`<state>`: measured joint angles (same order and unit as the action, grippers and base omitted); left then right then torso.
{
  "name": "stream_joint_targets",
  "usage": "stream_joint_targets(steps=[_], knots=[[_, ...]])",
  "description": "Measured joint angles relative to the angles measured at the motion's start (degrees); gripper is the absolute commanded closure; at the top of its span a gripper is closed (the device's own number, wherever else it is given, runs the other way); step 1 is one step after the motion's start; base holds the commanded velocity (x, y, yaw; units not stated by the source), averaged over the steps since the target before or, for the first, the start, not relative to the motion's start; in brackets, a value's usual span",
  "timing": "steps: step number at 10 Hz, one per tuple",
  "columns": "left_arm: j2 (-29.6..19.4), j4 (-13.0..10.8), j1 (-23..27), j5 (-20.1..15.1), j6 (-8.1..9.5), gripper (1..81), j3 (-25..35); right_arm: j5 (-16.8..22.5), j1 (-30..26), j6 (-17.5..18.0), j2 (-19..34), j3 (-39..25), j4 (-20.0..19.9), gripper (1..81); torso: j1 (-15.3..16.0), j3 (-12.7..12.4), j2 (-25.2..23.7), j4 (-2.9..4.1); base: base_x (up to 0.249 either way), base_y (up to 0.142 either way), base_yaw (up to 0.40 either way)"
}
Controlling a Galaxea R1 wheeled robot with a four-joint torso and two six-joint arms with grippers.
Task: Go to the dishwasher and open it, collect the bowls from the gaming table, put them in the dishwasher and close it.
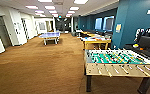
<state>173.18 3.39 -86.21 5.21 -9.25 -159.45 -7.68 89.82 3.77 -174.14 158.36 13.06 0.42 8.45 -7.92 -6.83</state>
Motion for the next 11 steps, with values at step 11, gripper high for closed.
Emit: stream_joint_targets(steps=[11], knots=[[-0.2, 0.0, -0.1, 0.0, 0.0, 1.0, 0.0, 0.1, 0.1, 0.0, -0.4, -0.1, 0.0, 1.0, 0.0, 0.0, 0.0, 0.0, 0.085, 0.031, 0.0]])
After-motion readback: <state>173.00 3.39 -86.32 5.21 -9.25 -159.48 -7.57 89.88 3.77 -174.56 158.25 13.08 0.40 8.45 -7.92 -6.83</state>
